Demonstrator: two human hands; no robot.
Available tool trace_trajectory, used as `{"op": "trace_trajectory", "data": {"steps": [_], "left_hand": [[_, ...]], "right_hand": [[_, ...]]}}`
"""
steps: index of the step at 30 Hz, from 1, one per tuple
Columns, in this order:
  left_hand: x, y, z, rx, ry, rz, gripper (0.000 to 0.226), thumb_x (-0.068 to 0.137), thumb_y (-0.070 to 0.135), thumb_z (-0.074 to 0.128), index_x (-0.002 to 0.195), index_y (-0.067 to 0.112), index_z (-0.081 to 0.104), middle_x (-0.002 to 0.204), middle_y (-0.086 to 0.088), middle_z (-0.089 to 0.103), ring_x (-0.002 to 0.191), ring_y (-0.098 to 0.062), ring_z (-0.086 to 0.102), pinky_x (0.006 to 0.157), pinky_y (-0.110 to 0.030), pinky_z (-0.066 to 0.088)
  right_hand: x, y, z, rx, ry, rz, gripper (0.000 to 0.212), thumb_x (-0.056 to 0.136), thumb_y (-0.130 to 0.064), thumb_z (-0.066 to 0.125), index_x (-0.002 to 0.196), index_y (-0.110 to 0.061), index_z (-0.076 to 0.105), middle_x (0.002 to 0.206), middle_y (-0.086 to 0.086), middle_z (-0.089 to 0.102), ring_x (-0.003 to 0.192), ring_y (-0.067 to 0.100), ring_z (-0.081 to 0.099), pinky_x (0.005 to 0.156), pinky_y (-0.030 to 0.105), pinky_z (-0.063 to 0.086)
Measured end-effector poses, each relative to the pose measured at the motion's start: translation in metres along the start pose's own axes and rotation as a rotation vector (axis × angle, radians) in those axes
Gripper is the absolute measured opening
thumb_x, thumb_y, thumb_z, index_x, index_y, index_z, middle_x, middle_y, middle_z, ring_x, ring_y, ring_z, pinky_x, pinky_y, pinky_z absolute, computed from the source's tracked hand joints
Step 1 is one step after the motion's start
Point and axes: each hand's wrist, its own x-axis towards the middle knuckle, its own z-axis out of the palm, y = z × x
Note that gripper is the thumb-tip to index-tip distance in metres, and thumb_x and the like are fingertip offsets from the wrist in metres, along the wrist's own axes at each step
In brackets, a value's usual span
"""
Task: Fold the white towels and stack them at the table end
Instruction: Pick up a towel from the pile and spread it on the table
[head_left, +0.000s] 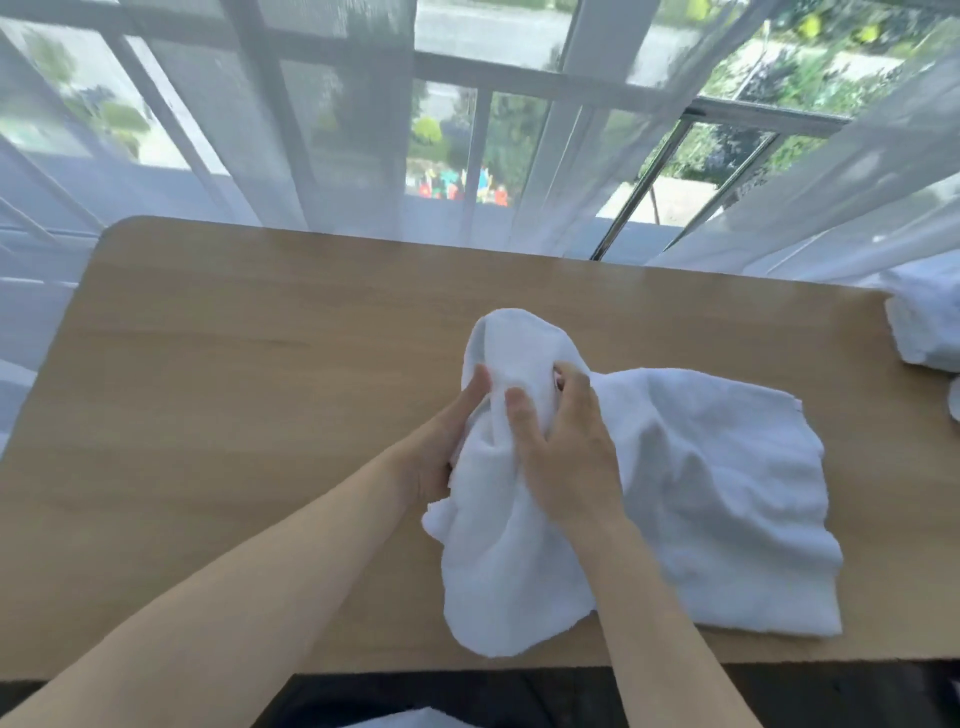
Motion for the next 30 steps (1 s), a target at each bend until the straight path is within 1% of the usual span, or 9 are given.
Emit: {"op": "trace_trajectory", "data": {"steps": [2, 5, 8, 10, 12, 18, 23, 26, 30], "left_hand": [[-0.013, 0.008, -0.021, -0.043, 0.006, 0.05, 0.091, 0.063, 0.087, 0.067, 0.124, 0.02, 0.072, 0.122, -0.013, 0.071, 0.113, -0.028, 0.069, 0.084, -0.038, 0.059], [-0.041, 0.032, -0.049, 0.058, 0.082, 0.057, 0.078, 0.064, 0.081, 0.074, 0.111, 0.019, 0.078, 0.118, -0.012, 0.073, 0.11, -0.027, 0.07, 0.079, -0.036, 0.059], [-0.062, 0.049, -0.071, 0.243, 0.254, 0.008, 0.075, 0.062, 0.076, 0.08, 0.109, 0.017, 0.078, 0.109, -0.008, 0.077, 0.099, -0.026, 0.074, 0.077, -0.038, 0.06], [-0.072, 0.055, -0.085, 0.317, 0.351, 0.044, 0.065, 0.07, 0.068, 0.079, 0.107, 0.015, 0.075, 0.101, -0.008, 0.078, 0.089, -0.023, 0.076, 0.065, -0.033, 0.059], [-0.083, 0.065, -0.098, 0.357, 0.357, 0.064, 0.056, 0.076, 0.059, 0.08, 0.108, 0.013, 0.075, 0.103, -0.009, 0.078, 0.087, -0.022, 0.076, 0.06, -0.03, 0.058], [-0.104, 0.085, -0.138, 0.125, 0.085, 0.094, 0.078, 0.082, 0.077, 0.061, 0.127, 0.014, 0.07, 0.127, -0.012, 0.069, 0.114, -0.028, 0.067, 0.086, -0.037, 0.056], [-0.086, 0.03, -0.157, -0.03, 0.113, 0.222, 0.078, 0.091, 0.076, 0.042, 0.146, 0.021, 0.051, 0.144, -0.007, 0.058, 0.133, -0.027, 0.055, 0.107, -0.047, 0.042], [-0.085, 0.001, -0.155, 0.291, 0.299, 0.31, 0.059, 0.084, 0.067, 0.068, 0.131, 0.032, 0.063, 0.127, 0.007, 0.07, 0.122, -0.02, 0.064, 0.093, -0.034, 0.054], [-0.077, -0.001, -0.148, 0.786, 0.446, 0.27, 0.071, 0.076, 0.052, 0.082, 0.137, 0.037, 0.049, 0.125, 0.018, 0.066, 0.118, -0.008, 0.061, 0.099, -0.036, 0.051]], "right_hand": [[-0.004, 0.001, 0.011, -0.021, -0.022, 0.01, 0.061, 0.097, -0.061, 0.039, 0.15, -0.033, 0.027, 0.146, -0.013, 0.041, 0.132, 0.012, 0.043, 0.103, 0.029, 0.033], [-0.015, -0.001, 0.035, -0.095, -0.042, -0.012, 0.061, 0.1, -0.059, 0.026, 0.156, -0.034, 0.023, 0.158, -0.009, 0.033, 0.145, 0.013, 0.031, 0.118, 0.037, 0.024], [-0.026, -0.011, 0.064, -0.069, -0.067, -0.071, 0.069, 0.094, -0.069, 0.013, 0.156, -0.039, 0.019, 0.164, -0.011, 0.022, 0.151, 0.008, 0.014, 0.123, 0.04, 0.013], [-0.029, -0.016, 0.083, -0.094, -0.118, -0.145, 0.069, 0.092, -0.073, 0.007, 0.155, -0.046, 0.012, 0.165, -0.016, 0.013, 0.152, 0.007, 0.001, 0.124, 0.042, 0.0], [-0.03, -0.02, 0.099, -0.161, -0.168, -0.214, 0.068, 0.092, -0.076, 0.003, 0.154, -0.049, 0.003, 0.165, -0.022, 0.005, 0.152, 0.005, -0.008, 0.122, 0.042, -0.013], [-0.008, -0.014, 0.117, -0.455, -0.252, -0.209, 0.069, 0.094, -0.067, -0.002, 0.158, -0.042, -0.003, 0.167, -0.015, 0.0, 0.153, 0.01, -0.011, 0.119, 0.048, -0.019], [0.011, -0.006, 0.117, -0.636, -0.202, -0.11, 0.067, 0.103, -0.045, 0.029, 0.16, -0.026, -0.001, 0.168, -0.006, -0.008, 0.153, 0.018, -0.016, 0.122, 0.051, -0.005], [0.007, -0.001, 0.112, -0.537, -0.109, -0.037, 0.074, 0.102, -0.035, 0.042, 0.16, -0.02, -0.003, 0.168, 0.0, -0.009, 0.154, 0.023, -0.01, 0.124, 0.042, 0.003], [0.009, 0.002, 0.109, -0.413, -0.082, -0.017, 0.07, 0.104, -0.03, 0.044, 0.16, -0.017, 0.003, 0.168, 0.002, -0.002, 0.154, 0.019, -0.004, 0.124, 0.034, 0.006]]}}
